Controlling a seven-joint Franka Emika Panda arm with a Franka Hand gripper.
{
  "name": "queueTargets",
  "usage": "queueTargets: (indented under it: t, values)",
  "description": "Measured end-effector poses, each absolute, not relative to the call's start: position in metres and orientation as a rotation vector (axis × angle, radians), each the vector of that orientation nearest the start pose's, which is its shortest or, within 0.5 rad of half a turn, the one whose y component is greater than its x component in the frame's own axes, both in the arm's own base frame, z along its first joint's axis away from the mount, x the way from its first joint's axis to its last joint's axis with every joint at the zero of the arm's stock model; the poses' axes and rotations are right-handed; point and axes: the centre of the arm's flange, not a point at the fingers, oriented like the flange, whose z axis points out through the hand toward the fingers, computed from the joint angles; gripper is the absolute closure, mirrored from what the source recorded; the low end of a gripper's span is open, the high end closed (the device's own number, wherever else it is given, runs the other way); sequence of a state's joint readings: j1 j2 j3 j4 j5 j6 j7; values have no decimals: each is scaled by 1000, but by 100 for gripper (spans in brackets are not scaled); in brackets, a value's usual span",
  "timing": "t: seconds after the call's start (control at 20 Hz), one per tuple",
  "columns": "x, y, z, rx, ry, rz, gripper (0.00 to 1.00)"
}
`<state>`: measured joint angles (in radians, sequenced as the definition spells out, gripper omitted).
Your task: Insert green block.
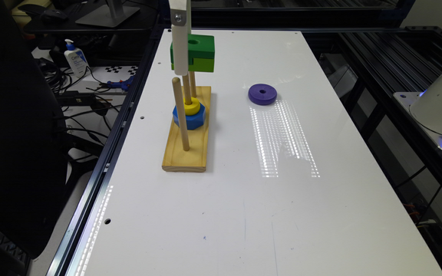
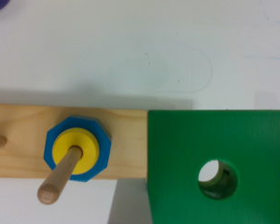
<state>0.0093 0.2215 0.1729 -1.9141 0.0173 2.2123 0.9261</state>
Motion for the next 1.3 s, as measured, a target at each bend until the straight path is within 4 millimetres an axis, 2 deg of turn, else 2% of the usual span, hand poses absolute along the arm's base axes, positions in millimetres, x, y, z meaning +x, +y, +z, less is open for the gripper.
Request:
queueTargets:
  t: [0.6, 0.85, 1.3]
  values:
    - [605, 109, 382, -2844, 1132, -46, 100]
    - [609, 109, 363, -2848, 1134, -26, 100]
    - [610, 109, 363, -2847, 1133, -28, 100]
